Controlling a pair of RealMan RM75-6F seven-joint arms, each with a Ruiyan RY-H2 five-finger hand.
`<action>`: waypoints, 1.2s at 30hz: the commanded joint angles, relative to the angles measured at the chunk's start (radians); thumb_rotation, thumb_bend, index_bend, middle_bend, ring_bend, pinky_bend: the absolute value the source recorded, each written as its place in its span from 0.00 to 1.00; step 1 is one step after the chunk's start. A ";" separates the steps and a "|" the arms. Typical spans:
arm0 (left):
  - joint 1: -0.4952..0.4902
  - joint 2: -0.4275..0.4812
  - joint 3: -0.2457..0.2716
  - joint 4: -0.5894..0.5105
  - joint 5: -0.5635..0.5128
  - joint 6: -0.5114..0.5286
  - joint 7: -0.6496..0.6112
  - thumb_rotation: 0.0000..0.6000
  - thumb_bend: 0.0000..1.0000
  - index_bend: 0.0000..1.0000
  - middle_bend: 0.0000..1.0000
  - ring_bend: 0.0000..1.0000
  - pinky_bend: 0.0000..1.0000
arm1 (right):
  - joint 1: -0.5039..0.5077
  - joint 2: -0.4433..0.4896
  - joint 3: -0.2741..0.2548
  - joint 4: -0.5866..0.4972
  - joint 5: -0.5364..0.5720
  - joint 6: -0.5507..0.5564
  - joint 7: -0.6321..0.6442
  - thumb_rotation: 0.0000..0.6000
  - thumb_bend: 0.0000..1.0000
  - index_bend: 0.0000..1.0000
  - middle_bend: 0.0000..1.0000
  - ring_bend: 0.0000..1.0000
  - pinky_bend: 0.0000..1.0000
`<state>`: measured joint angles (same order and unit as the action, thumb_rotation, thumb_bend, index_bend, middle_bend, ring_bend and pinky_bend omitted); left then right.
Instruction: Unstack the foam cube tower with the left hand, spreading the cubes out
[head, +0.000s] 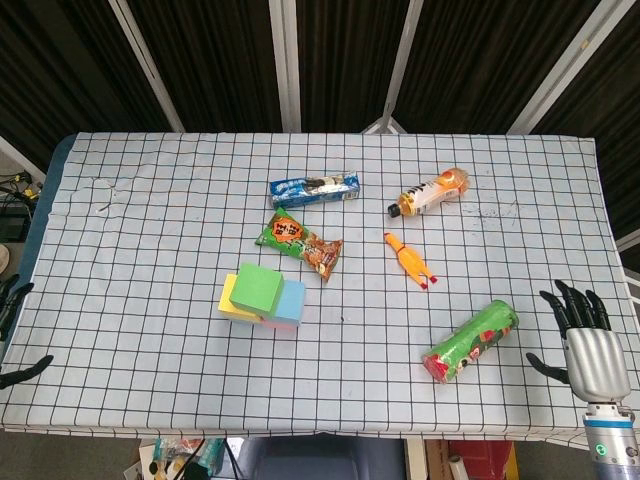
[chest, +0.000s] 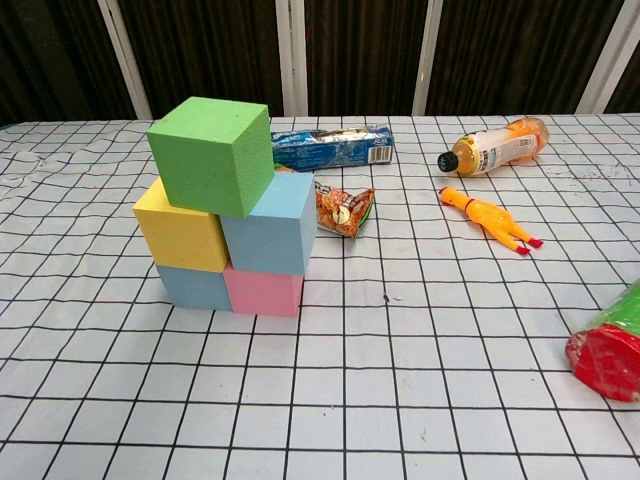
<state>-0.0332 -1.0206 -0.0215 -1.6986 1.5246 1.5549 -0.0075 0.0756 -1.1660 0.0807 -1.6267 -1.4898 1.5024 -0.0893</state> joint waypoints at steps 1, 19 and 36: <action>0.001 0.001 0.000 -0.002 -0.001 0.001 0.001 1.00 0.16 0.11 0.00 0.00 0.18 | 0.000 0.000 -0.002 -0.001 -0.001 0.000 -0.003 1.00 0.00 0.19 0.09 0.12 0.07; -0.008 -0.003 -0.009 0.010 -0.037 -0.038 -0.013 1.00 0.13 0.11 0.00 0.00 0.18 | -0.007 0.008 -0.004 -0.014 -0.002 0.007 -0.011 1.00 0.00 0.19 0.09 0.12 0.07; -0.243 0.176 -0.076 -0.059 -0.171 -0.470 -0.114 1.00 0.07 0.04 0.00 0.00 0.18 | -0.008 0.009 -0.011 -0.024 0.012 -0.012 -0.036 1.00 0.00 0.19 0.09 0.13 0.07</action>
<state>-0.1531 -0.9460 -0.0606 -1.7184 1.4228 1.2840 -0.0907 0.0661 -1.1553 0.0717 -1.6491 -1.4798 1.4947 -0.1198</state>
